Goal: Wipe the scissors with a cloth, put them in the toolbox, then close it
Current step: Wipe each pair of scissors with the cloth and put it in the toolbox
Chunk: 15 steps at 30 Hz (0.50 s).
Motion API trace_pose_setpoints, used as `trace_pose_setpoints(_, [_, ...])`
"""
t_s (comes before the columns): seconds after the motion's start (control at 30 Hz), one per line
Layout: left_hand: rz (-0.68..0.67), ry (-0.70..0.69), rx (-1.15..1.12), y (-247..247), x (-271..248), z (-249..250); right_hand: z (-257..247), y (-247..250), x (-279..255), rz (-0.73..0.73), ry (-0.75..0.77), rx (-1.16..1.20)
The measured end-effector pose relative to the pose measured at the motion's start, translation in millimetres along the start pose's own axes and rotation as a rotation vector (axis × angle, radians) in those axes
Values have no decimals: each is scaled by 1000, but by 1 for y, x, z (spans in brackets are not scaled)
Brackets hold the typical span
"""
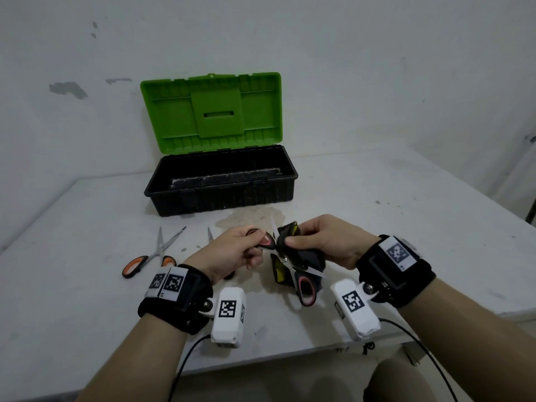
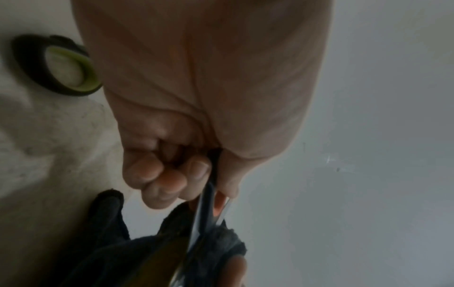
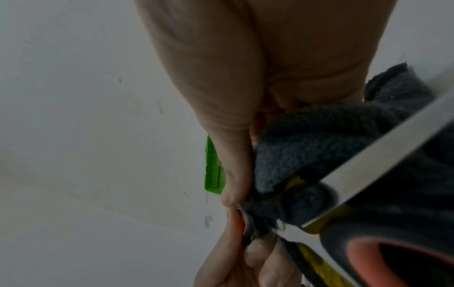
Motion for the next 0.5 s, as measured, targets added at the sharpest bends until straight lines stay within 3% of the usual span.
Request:
trace_pose_setpoints(0.27, [-52,-45,116,-8,0,-1,7,-9,2,-81,-46,-149])
trace_pose_setpoints(0.5, [-113,-35,160,-7,0,1,8,-12,2,-101,-88,-77])
Point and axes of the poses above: each hand's wrist, its own x-axis towards the middle knuckle, its own y-axis out of the back of the hand, z = x × y, the point moved 6 cm from there along x, towards the middle knuckle, and after that the axes turned 15 degrees about z, right-handed, at the moved point
